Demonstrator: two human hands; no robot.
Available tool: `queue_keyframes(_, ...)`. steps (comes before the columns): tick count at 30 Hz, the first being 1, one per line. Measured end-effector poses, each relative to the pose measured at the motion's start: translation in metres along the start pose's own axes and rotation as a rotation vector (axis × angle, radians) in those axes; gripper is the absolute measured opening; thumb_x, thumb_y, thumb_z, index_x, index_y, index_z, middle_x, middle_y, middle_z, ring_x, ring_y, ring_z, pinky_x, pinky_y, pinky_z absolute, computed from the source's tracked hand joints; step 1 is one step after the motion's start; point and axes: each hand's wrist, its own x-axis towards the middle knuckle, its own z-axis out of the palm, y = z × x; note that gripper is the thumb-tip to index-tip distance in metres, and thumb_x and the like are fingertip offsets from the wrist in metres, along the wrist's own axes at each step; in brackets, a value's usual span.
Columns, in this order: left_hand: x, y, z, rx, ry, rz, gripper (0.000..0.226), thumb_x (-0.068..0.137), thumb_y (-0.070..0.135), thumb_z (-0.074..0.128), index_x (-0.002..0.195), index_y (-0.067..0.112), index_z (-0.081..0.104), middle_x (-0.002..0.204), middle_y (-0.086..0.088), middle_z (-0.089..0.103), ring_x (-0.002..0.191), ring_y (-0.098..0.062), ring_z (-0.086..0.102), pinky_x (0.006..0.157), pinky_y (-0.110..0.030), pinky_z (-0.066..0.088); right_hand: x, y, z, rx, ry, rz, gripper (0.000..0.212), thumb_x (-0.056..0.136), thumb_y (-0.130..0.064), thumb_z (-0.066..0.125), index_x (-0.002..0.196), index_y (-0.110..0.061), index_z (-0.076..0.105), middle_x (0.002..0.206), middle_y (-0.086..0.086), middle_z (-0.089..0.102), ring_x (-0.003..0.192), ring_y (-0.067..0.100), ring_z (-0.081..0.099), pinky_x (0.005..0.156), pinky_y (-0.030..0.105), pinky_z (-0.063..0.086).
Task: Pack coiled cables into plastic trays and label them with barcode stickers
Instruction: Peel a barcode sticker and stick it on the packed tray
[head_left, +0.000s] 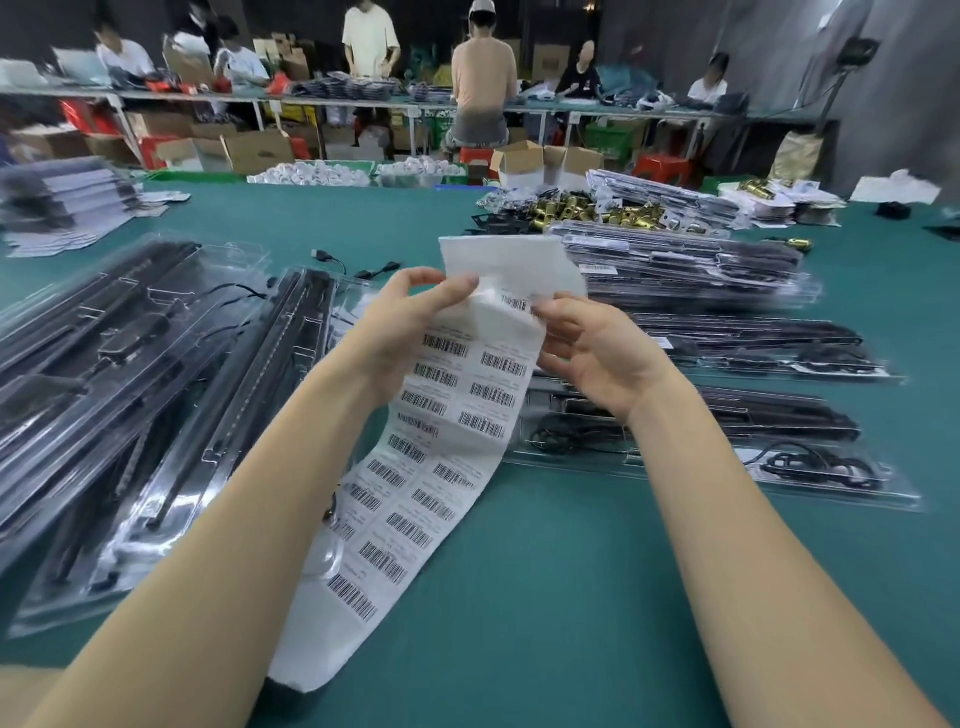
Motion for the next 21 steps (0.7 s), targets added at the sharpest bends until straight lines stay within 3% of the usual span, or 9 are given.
queue_keyframes(2,0.003,0.003,0.000,0.028,-0.096,-0.047,0.059,0.087,0.044,0.071,0.132,0.010,0.056,0.117,-0.015,0.071,0.098,-0.032,0.072,0.078,-0.048,0.061,-0.001,-0.003,-0.001,-0.022,-0.044,-0.001,0.012,0.093,-0.010,0.064,0.104,-0.013,0.068,0.097,0.004,0.076,0.084,0.014,0.073,0.068,0.027,0.058)
queue_keyframes(5,0.009,0.007,-0.002,-0.038,-0.120,-0.040,0.042,0.092,0.033,0.066,0.131,0.017,0.060,0.120,-0.010,0.071,0.096,-0.026,0.069,0.077,-0.039,0.057,-0.002,-0.009,0.000,-0.197,0.013,-0.001,0.020,0.093,-0.021,0.068,0.109,-0.011,0.065,0.096,0.004,0.076,0.084,0.016,0.073,0.067,0.027,0.058)
queue_keyframes(7,0.011,0.008,-0.004,-0.070,-0.151,-0.021,0.038,0.095,0.026,0.063,0.132,0.021,0.059,0.120,-0.007,0.072,0.092,-0.021,0.068,0.073,-0.037,0.056,-0.001,-0.012,0.000,-0.455,0.261,-0.080,0.031,0.083,-0.034,0.078,0.100,-0.015,0.061,0.098,0.004,0.071,0.081,0.017,0.069,0.066,0.029,0.056)
queue_keyframes(9,0.012,0.005,-0.006,-0.029,-0.159,0.015,0.036,0.096,0.023,0.060,0.132,0.020,0.059,0.120,-0.007,0.071,0.091,-0.020,0.068,0.073,-0.037,0.056,-0.002,-0.015,0.001,-0.740,0.516,-0.333,0.035,0.074,-0.033,0.085,0.084,-0.020,0.054,0.084,-0.002,0.061,0.071,0.013,0.055,0.064,0.028,0.048)
queue_keyframes(11,0.012,0.003,-0.008,0.013,-0.156,0.063,0.036,0.097,0.021,0.060,0.132,0.017,0.059,0.122,-0.009,0.070,0.095,-0.021,0.067,0.078,-0.040,0.056,-0.004,-0.019,0.005,-0.814,0.425,-0.547,0.026,0.077,-0.025,0.083,0.079,-0.022,0.057,0.075,-0.008,0.060,0.065,0.008,0.052,0.062,0.021,0.045)
queue_keyframes(13,0.011,0.002,-0.008,-0.004,-0.152,0.097,0.038,0.096,0.019,0.061,0.134,0.013,0.058,0.123,-0.011,0.070,0.098,-0.023,0.067,0.078,-0.040,0.057,-0.007,-0.022,0.010,-0.850,0.215,-0.608,0.013,0.081,-0.023,0.081,0.088,-0.021,0.070,0.082,-0.012,0.069,0.066,0.001,0.059,0.065,0.014,0.048)
queue_keyframes(15,0.012,0.003,-0.009,-0.019,-0.139,0.125,0.040,0.095,0.017,0.062,0.134,0.011,0.057,0.121,-0.011,0.070,0.096,-0.022,0.069,0.072,-0.035,0.058,-0.007,-0.020,0.012,-0.927,0.118,-0.639,0.019,0.082,-0.024,0.082,0.100,-0.022,0.077,0.092,-0.011,0.073,0.069,-0.002,0.060,0.066,0.009,0.046)
queue_keyframes(21,0.012,0.004,-0.007,0.020,-0.119,0.111,0.022,0.094,0.021,0.064,0.114,0.012,0.067,0.107,-0.008,0.075,0.089,-0.020,0.072,0.068,-0.031,0.058,0.001,-0.008,0.010,-0.987,0.119,-0.743,0.027,0.081,-0.018,0.083,0.107,-0.019,0.079,0.091,-0.012,0.068,0.072,0.005,0.060,0.064,0.008,0.042)
